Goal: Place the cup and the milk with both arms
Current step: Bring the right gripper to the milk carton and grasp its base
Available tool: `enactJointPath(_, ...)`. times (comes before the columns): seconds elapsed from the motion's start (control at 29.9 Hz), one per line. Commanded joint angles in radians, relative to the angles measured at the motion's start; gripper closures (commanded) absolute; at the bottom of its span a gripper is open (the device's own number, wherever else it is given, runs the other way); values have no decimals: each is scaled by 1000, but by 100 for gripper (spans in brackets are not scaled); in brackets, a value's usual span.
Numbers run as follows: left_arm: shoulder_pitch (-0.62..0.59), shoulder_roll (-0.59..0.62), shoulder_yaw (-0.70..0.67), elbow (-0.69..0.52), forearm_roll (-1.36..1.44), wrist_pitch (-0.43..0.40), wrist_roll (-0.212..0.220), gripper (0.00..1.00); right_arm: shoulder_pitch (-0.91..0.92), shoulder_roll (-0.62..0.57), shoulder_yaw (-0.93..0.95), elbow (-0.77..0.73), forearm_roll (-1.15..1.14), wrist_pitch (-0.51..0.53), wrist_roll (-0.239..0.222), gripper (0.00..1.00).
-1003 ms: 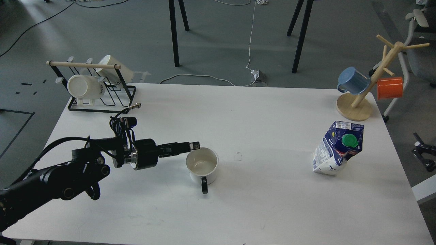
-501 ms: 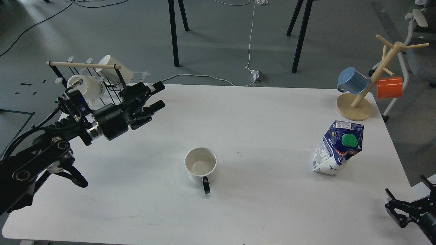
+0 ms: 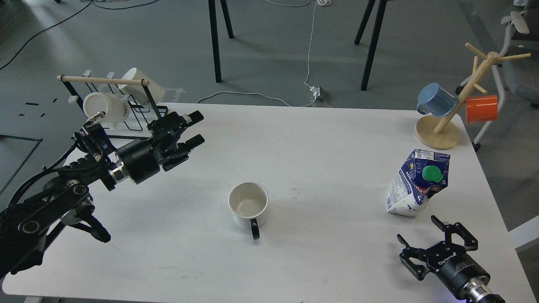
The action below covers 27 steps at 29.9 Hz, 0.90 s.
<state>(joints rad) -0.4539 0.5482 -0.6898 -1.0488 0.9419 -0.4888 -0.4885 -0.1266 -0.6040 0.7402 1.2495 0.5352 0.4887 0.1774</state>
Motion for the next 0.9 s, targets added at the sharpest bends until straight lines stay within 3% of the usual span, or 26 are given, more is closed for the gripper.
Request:
enactJointPath(0.0, 17, -1, 1, 1, 5, 0, 0, 12, 22, 4, 5, -2, 9, 0, 7, 4)
enactJointPath(0.33, 47, 2, 4, 3, 6, 0, 0, 10, 77, 9, 39, -4, 22, 0, 11, 4)
enactJointPath(0.67, 58, 6, 9, 10, 8, 0, 0, 9, 110, 85, 33, -64, 20, 0, 10, 4)
enactJointPath(0.8, 58, 7, 10, 16, 8, 0, 0, 9, 108, 102, 36, -78, 20, 0, 10, 8)
enactJointPath(0.87, 60, 7, 10, 16, 8, 0, 0, 8, 108, 107, 38, -79, 19, 0, 10, 21)
